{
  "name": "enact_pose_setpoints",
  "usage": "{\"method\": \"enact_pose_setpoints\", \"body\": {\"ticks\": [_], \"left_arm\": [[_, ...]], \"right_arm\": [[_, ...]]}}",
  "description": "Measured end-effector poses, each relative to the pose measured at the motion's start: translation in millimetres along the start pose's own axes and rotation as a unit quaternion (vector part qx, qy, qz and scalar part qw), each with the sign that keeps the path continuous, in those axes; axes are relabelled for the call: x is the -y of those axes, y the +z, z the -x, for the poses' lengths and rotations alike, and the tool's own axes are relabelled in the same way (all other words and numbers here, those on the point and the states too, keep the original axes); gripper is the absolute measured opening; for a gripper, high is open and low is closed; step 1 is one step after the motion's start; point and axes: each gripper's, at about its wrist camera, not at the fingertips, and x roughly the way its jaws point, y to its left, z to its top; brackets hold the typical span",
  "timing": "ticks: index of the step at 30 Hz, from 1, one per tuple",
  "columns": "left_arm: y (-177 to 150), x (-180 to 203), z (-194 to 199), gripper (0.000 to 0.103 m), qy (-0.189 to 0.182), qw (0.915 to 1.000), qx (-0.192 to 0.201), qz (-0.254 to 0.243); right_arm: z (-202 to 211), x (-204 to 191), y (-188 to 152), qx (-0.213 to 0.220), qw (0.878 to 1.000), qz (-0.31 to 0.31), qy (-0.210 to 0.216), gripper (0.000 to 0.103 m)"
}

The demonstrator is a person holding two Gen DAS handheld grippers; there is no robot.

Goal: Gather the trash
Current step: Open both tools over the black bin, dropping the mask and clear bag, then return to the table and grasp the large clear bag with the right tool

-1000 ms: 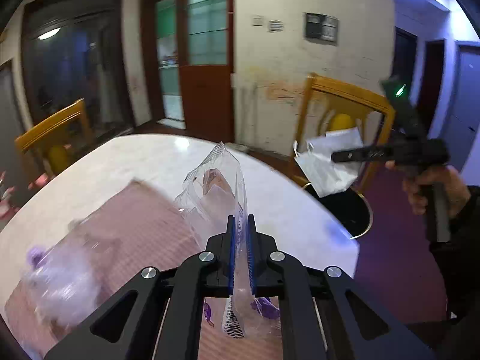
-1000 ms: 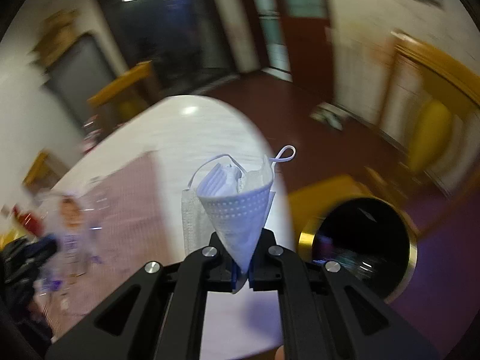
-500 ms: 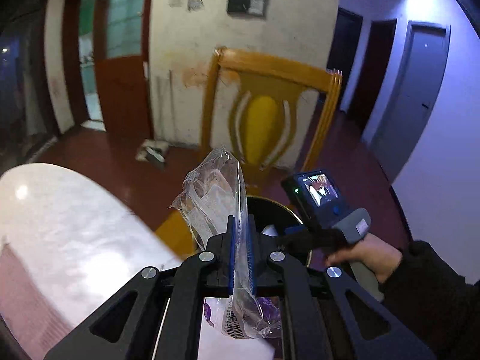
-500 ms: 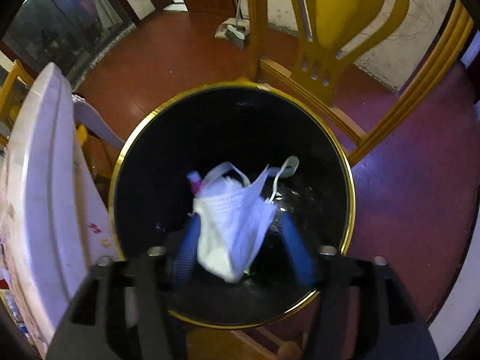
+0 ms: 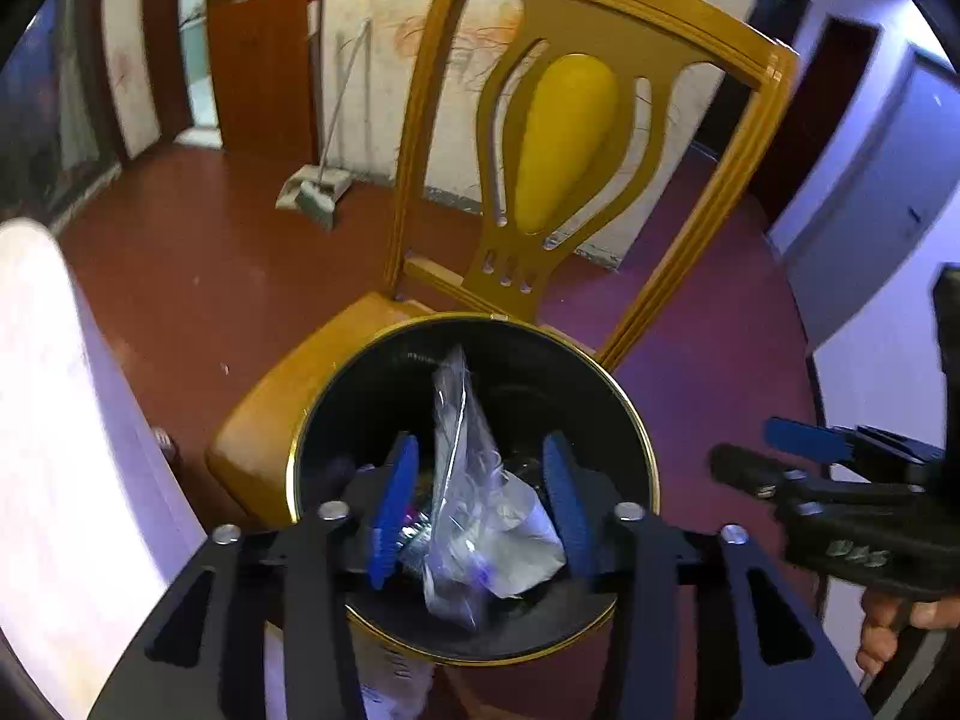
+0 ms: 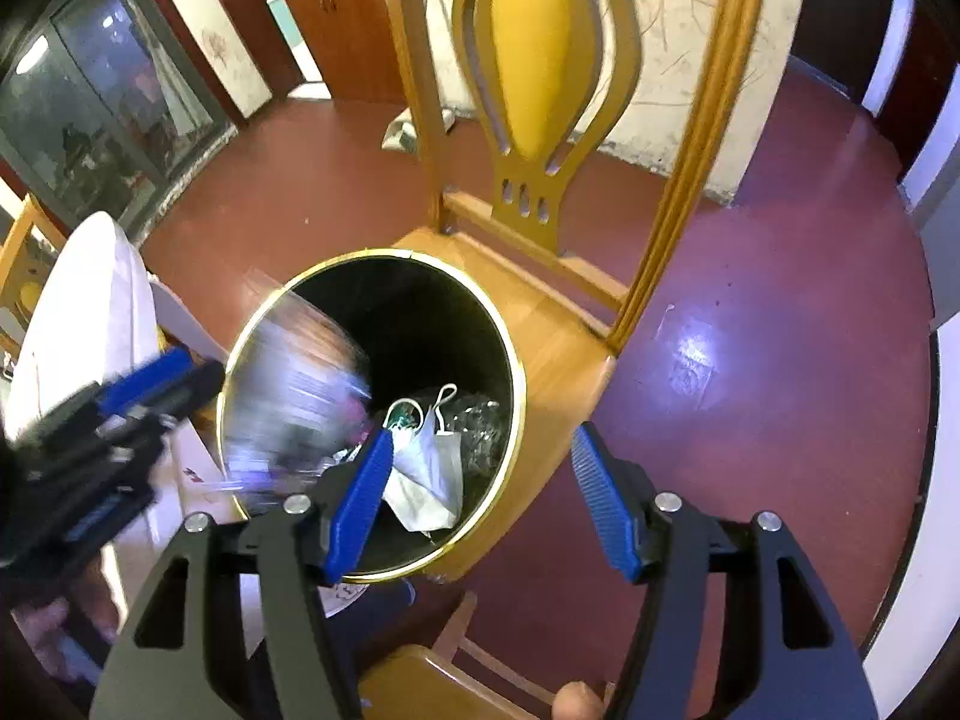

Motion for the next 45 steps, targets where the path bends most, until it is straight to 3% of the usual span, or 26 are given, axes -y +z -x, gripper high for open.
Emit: {"method": "enact_pose_setpoints", "body": {"ticks": [1, 3, 7, 9, 12, 16, 18, 21, 24, 30, 33, 37, 40, 43, 45], "left_arm": [[-0.8, 0.6, 2.2, 0.053, -0.005, 1.0000, 0.003, 0.005], [0.1, 2.8, 10.2, 0.069, -0.004, 0.9999, 0.013, 0.005], [-1.7, 2.2, 52.1, 0.075, 0.002, 0.9979, 0.064, 0.004], [-9.5, -2.6, 80.2, 0.087, 0.020, 0.9952, 0.095, -0.005], [-28.9, -17.7, 129.3, 0.095, 0.053, 0.9884, 0.142, 0.003], [-73.5, -55.5, 204.1, 0.097, 0.100, 0.9743, 0.196, 0.048], [-99.2, -76.7, 235.7, 0.097, 0.134, 0.9661, 0.207, 0.076], [-141.2, -107.4, 285.3, 0.097, 0.199, 0.9465, 0.226, 0.115], [-195.0, -134.1, 334.6, 0.097, 0.268, 0.9198, 0.236, 0.163], [-305.3, -170.1, 403.0, 0.097, 0.407, 0.8566, 0.216, 0.233], [-354.1, -186.8, 425.0, 0.097, 0.435, 0.8327, 0.210, 0.271], [-409.2, -215.5, 448.3, 0.097, 0.425, 0.8068, 0.226, 0.342], [-420.5, -225.7, 444.8, 0.097, 0.416, 0.8047, 0.223, 0.360], [-417.0, -230.2, 436.5, 0.097, 0.400, 0.8177, 0.216, 0.353], [-414.3, -232.1, 427.8, 0.097, 0.383, 0.8319, 0.212, 0.341]], "right_arm": [[3.8, 0.2, -0.4, 0.004, 1.000, -0.001, -0.001, 0.062], [12.3, -0.6, 2.5, 0.015, 1.000, -0.004, 0.002, 0.064], [35.6, -19.1, 4.2, 0.044, 0.999, 0.010, 0.022, 0.064], [47.9, -32.3, 5.0, 0.058, 0.997, 0.020, 0.035, 0.064], [63.8, -63.0, 3.8, 0.077, 0.994, 0.045, 0.061, 0.065], [83.0, -121.8, -5.5, 0.097, 0.984, 0.096, 0.110, 0.065], [94.6, -167.6, -15.3, 0.104, 0.974, 0.139, 0.145, 0.065], [114.3, -233.3, -36.5, 0.106, 0.954, 0.203, 0.193, 0.065], [132.8, -307.7, -67.3, 0.105, 0.924, 0.278, 0.240, 0.073], [155.1, -427.8, -137.4, 0.079, 0.860, 0.401, 0.306, 0.078], [160.2, -482.2, -173.3, 0.074, 0.835, 0.454, 0.302, 0.078], [155.7, -531.5, -196.6, 0.080, 0.812, 0.501, 0.290, 0.084], [143.5, -565.7, -214.8, 0.073, 0.789, 0.544, 0.277, 0.088], [127.1, -596.4, -232.7, 0.063, 0.783, 0.567, 0.248, 0.089], [113.2, -609.8, -238.2, 0.050, 0.781, 0.575, 0.237, 0.089]]}}
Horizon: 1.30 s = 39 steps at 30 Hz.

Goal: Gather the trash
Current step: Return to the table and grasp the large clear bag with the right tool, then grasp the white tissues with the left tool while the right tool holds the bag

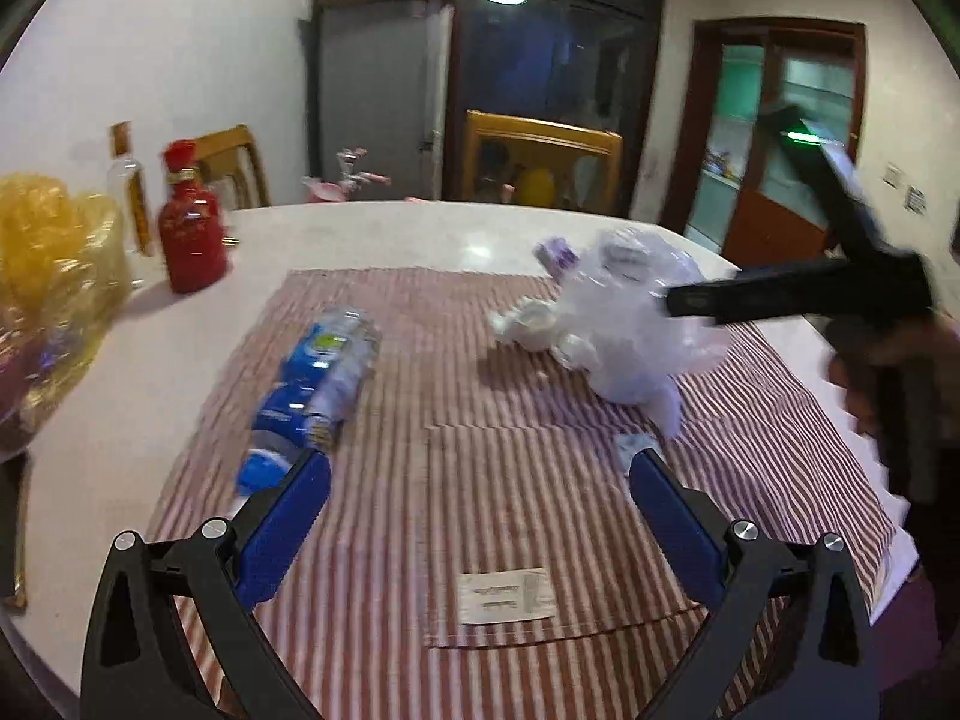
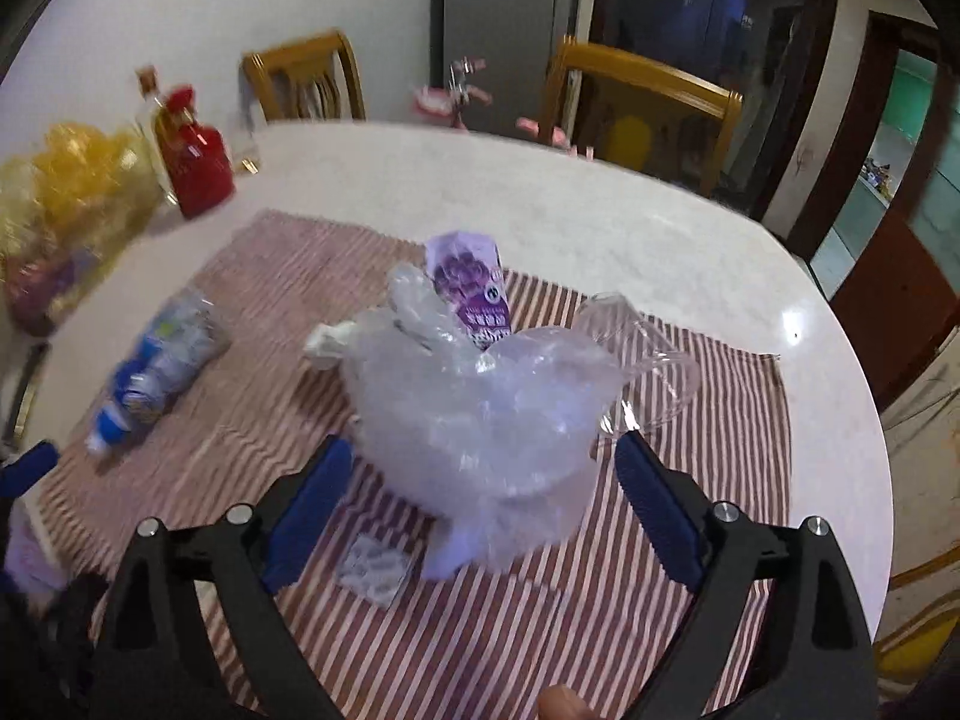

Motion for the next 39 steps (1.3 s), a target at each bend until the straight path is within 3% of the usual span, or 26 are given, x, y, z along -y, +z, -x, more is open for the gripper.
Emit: {"method": "enact_pose_setpoints", "body": {"ticks": [3, 4, 5, 8, 15, 18, 24, 32, 36, 39], "left_arm": [[-3.2, 10.3, -10.2, 0.097, -0.022, 0.9997, -0.007, -0.010], [-4.6, 13.2, -11.8, 0.097, -0.026, 0.9995, -0.010, -0.012], [-5.3, 15.8, -15.3, 0.097, -0.033, 0.9993, -0.014, -0.012], [-6.9, 20.6, -23.2, 0.097, -0.042, 0.9988, -0.024, -0.011], [-5.0, 35.9, -35.3, 0.097, -0.046, 0.9978, -0.040, -0.028], [-3.8, 46.1, -40.9, 0.097, -0.052, 0.9967, -0.047, -0.039], [6.1, 68.7, -59.2, 0.097, -0.072, 0.9936, -0.055, -0.067], [46.9, 85.3, -112.3, 0.097, -0.076, 0.9879, -0.069, -0.117], [71.2, 87.2, -136.9, 0.097, -0.047, 0.9927, -0.079, -0.078], [74.0, 97.7, -162.6, 0.097, -0.022, 0.9903, -0.110, -0.083]], "right_arm": [[-23.8, 1.9, 1.7, -0.035, 0.999, -0.012, 0.003, 0.089], [-28.6, 3.9, 0.4, -0.041, 0.999, -0.020, 0.011, 0.078], [-33.2, 7.3, -2.4, -0.048, 0.998, -0.030, 0.029, 0.049], [-33.9, 13.5, -8.9, -0.054, 0.997, -0.040, 0.046, 0.024], [19.7, 49.0, -21.3, -0.003, 0.992, -0.096, 0.084, 0.020], [42.3, 69.7, -29.1, 0.018, 0.990, -0.119, 0.080, 0.020], [56.0, 91.8, -48.9, 0.027, 0.987, -0.144, 0.065, 0.020], [53.5, 110.4, -67.7, 0.027, 0.981, -0.175, 0.078, 0.021], [48.5, 119.0, -77.4, 0.023, 0.978, -0.191, 0.083, 0.021], [48.5, 125.0, -80.7, 0.024, 0.976, -0.198, 0.086, 0.022]]}}
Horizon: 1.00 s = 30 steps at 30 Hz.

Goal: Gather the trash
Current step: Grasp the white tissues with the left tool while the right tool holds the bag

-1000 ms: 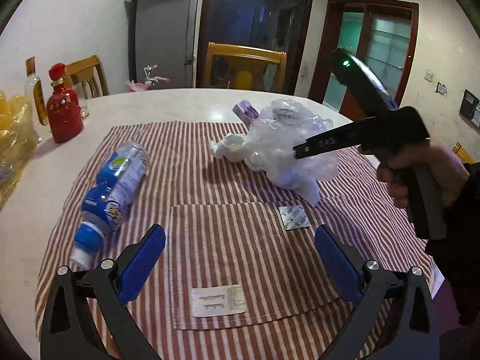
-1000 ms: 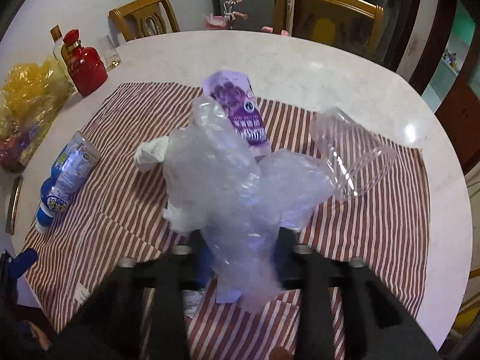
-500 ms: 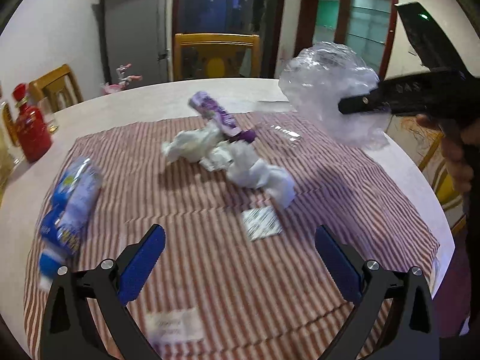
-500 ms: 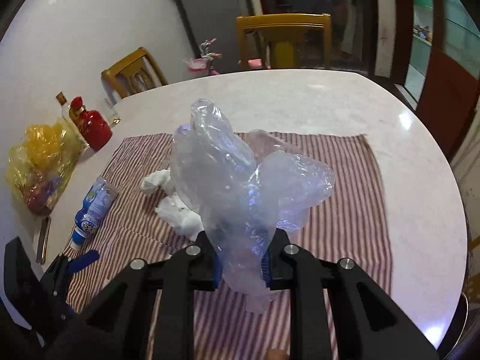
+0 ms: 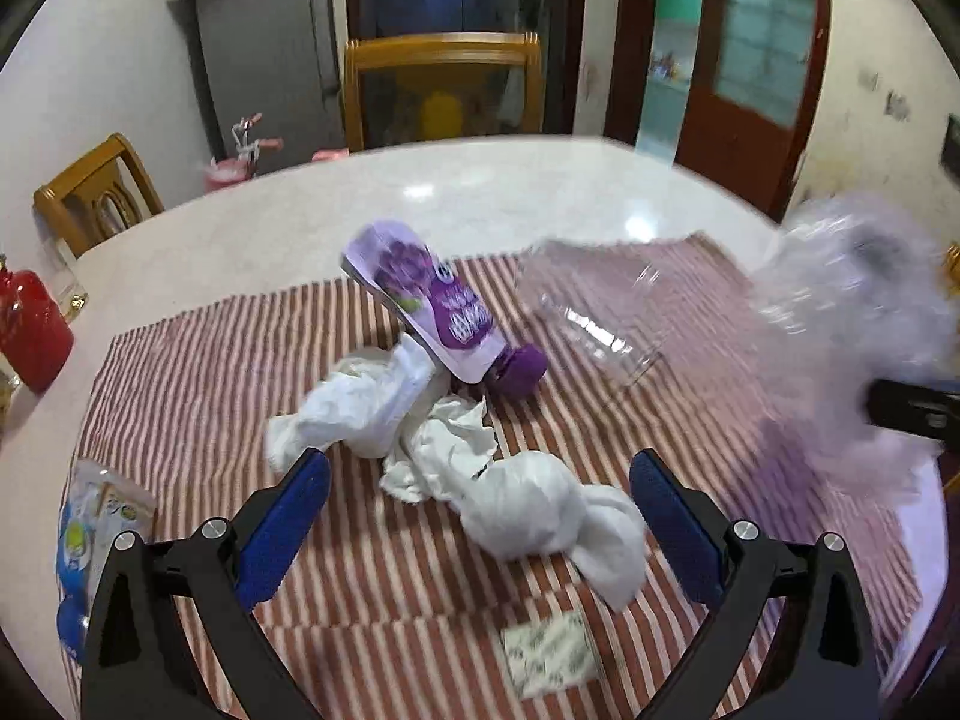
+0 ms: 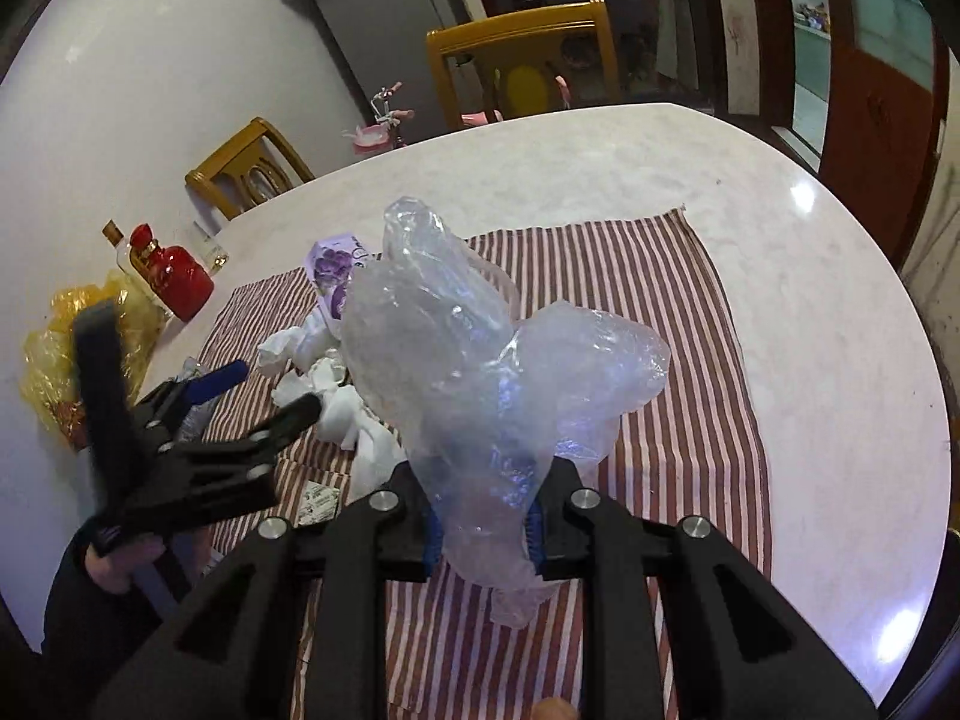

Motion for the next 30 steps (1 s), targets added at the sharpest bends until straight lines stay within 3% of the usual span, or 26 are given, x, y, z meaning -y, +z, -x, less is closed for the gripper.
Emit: {"method": "enact_pose_setpoints", "body": {"ticks": [3, 7, 9, 13, 17, 23, 30], "left_arm": [[0.3, 10.4, -19.3, 0.097, -0.004, 0.9995, -0.032, -0.005], [-6.7, 15.3, -32.2, 0.092, 0.000, 0.9990, -0.044, 0.002], [-8.7, 13.6, -37.6, 0.073, -0.006, 0.9986, -0.052, 0.006], [-10.8, 13.2, -41.4, 0.057, -0.009, 0.9985, -0.054, 0.003], [-9.1, 7.8, -39.1, 0.032, -0.016, 0.9984, -0.051, 0.015], [-10.6, 5.0, -21.3, 0.028, -0.024, 0.9991, -0.029, 0.019], [-20.9, 11.8, 29.6, 0.028, -0.029, 0.9995, 0.004, 0.009]], "right_arm": [[2.3, 4.3, -0.2, 0.004, 1.000, -0.005, 0.004, 0.022], [5.9, 9.0, -2.1, 0.009, 1.000, -0.011, 0.008, 0.022], [7.9, 10.3, -2.1, 0.012, 1.000, -0.012, 0.010, 0.022], [10.7, 12.1, -2.8, 0.016, 1.000, -0.015, 0.011, 0.022], [12.5, 11.6, -6.0, 0.015, 1.000, -0.016, 0.011, 0.022], [15.6, 13.3, -8.9, 0.014, 1.000, -0.020, 0.007, 0.022], [24.1, 14.4, -12.0, 0.020, 0.999, -0.025, 0.005, 0.023]]}}
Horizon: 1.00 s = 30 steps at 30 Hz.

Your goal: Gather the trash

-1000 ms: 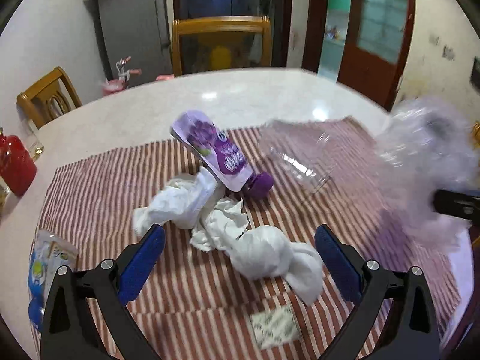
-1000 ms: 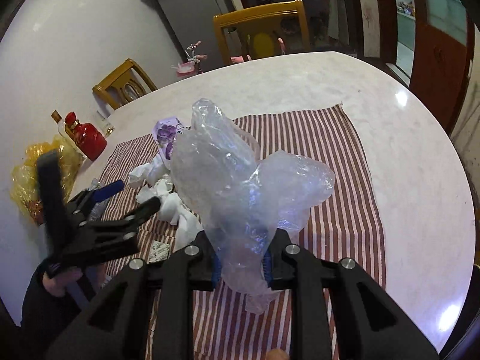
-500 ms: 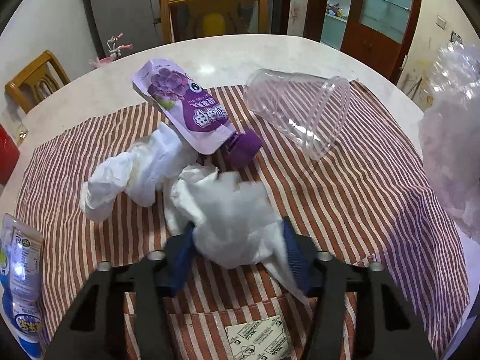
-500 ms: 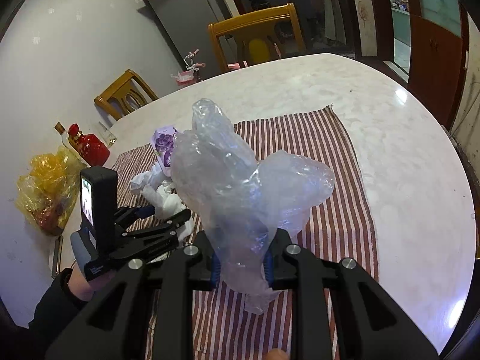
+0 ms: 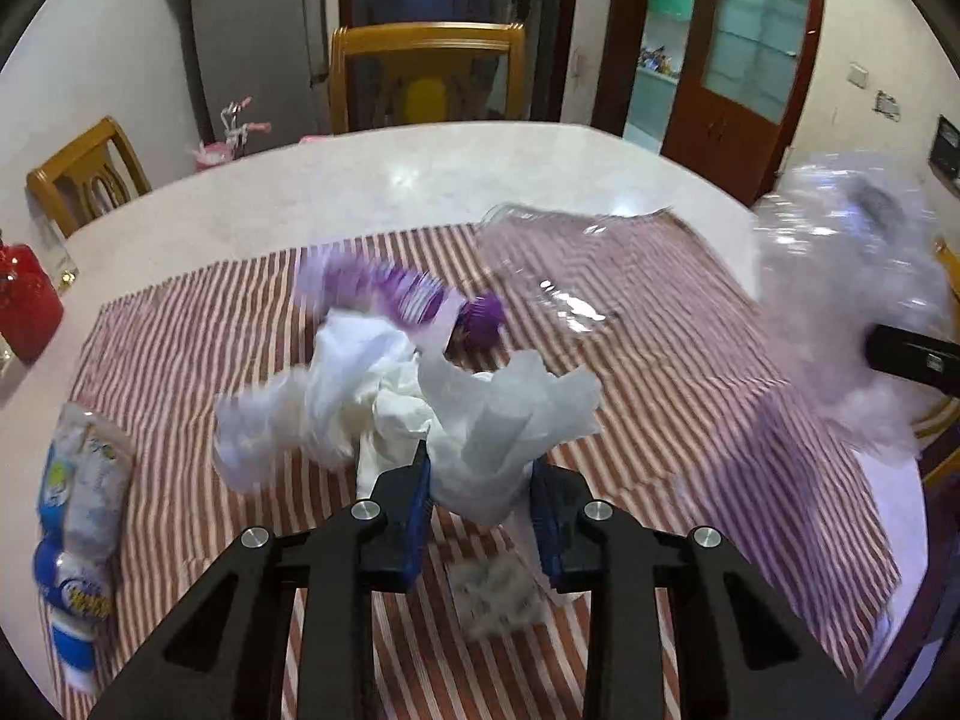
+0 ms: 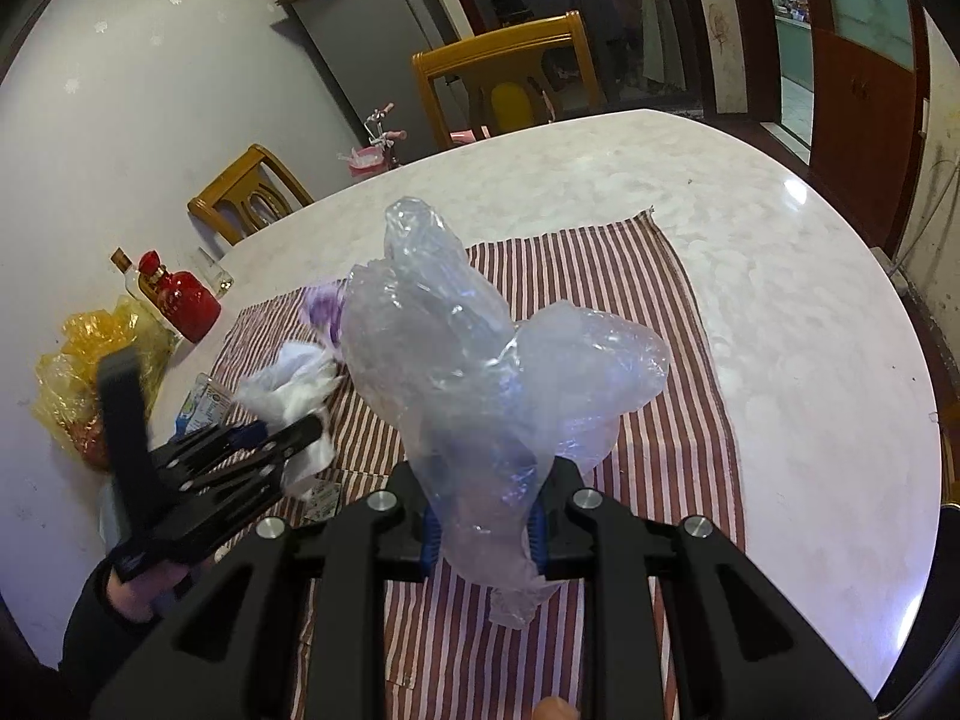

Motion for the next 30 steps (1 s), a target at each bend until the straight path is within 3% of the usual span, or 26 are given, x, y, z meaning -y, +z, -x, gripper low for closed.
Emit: {"method": "enact_pose_setpoints", "body": {"ticks": [7, 15, 21, 25, 30], "left_arm": [[-11.5, 3.4, 47.4, 0.028, -0.027, 0.9993, 0.025, -0.004], [-8.8, 76.0, 74.2, 0.028, -0.078, 0.9932, 0.051, -0.070], [-0.9, 138.3, 91.3, 0.028, -0.126, 0.9809, 0.084, -0.123], [1.4, 156.8, 116.5, 0.029, -0.187, 0.9658, 0.111, -0.141], [1.3, 162.4, 137.0, 0.030, -0.196, 0.9584, 0.131, -0.161]], "right_arm": [[10.3, 3.3, -8.3, 0.003, 1.000, -0.006, 0.001, 0.023], [37.2, 34.5, -23.3, 0.025, 0.999, -0.041, -0.011, 0.022], [104.3, 101.2, -44.0, 0.073, 0.991, -0.105, -0.030, 0.022], [144.8, 140.3, -61.5, 0.103, 0.982, -0.139, -0.073, 0.022], [164.0, 172.3, -81.1, 0.122, 0.971, -0.177, -0.105, 0.022]]}}
